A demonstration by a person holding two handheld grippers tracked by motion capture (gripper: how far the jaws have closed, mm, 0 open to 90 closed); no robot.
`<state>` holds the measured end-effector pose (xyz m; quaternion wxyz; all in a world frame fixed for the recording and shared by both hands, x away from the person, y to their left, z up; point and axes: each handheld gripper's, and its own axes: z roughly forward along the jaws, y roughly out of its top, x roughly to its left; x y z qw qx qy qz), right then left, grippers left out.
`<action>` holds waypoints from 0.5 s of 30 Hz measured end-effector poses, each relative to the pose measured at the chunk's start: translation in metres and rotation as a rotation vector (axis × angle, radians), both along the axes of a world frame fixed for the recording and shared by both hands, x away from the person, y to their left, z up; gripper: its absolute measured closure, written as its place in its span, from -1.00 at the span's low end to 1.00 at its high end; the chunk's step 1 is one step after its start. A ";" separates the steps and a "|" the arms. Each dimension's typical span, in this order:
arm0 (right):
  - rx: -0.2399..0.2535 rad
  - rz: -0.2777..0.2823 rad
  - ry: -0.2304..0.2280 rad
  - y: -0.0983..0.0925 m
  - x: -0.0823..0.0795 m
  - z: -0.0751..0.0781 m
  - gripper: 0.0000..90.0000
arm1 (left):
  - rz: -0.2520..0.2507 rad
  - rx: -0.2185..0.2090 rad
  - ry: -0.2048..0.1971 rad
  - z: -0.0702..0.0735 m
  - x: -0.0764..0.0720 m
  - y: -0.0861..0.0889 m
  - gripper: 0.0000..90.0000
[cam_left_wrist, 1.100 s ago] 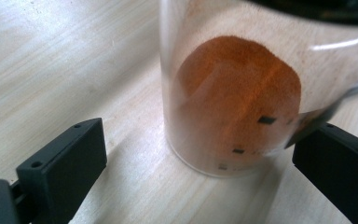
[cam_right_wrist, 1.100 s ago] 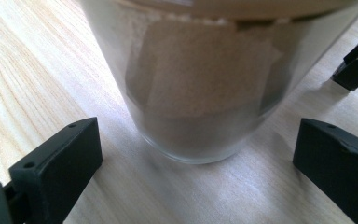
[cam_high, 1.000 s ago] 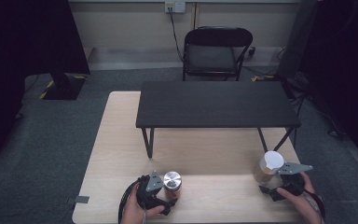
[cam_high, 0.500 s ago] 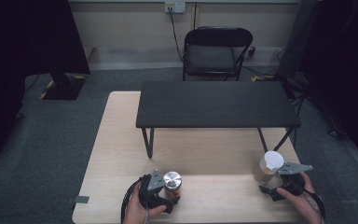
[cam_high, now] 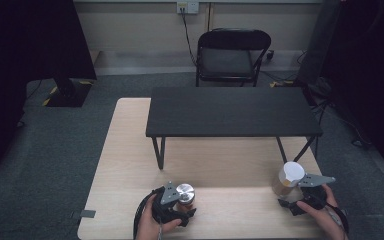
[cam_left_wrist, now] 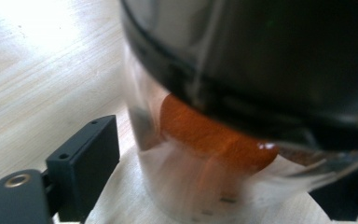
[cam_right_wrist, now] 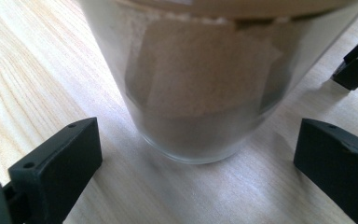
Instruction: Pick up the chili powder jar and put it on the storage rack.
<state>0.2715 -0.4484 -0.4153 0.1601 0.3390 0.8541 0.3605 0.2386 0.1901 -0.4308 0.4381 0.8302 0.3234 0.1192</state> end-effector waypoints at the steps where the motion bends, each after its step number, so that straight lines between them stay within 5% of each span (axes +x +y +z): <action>1: 0.000 0.000 0.000 0.000 0.000 0.000 -1.00 | 0.001 0.000 -0.006 0.000 -0.001 0.000 -0.66; 15: 0.000 0.000 0.000 0.000 0.000 0.000 -1.00 | -0.014 0.002 -0.009 0.000 0.000 -0.003 -0.43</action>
